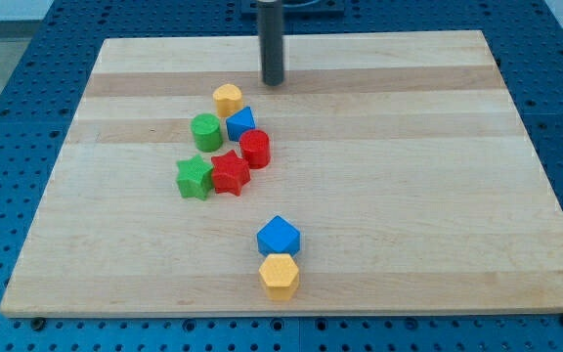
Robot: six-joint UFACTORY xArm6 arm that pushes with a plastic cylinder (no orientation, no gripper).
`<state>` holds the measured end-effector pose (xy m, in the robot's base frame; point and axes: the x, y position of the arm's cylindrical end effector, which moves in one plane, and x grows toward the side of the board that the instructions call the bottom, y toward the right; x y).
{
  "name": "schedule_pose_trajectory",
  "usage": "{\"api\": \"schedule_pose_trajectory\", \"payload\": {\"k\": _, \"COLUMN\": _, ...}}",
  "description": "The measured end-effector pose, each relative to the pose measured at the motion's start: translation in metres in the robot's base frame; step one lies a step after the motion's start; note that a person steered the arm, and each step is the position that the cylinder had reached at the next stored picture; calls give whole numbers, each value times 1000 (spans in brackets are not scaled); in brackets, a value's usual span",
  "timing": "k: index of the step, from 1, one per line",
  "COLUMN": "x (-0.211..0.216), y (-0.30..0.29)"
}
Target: Push the yellow heart into the blue triangle
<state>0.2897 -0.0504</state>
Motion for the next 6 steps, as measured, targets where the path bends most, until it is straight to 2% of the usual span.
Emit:
{"api": "schedule_pose_trajectory", "payload": {"k": 3, "x": 0, "y": -55}}
{"api": "schedule_pose_trajectory", "payload": {"k": 4, "x": 3, "y": -55}}
{"api": "schedule_pose_trajectory", "payload": {"k": 5, "x": 24, "y": -52}}
{"api": "schedule_pose_trajectory", "payload": {"k": 6, "x": 63, "y": -44}}
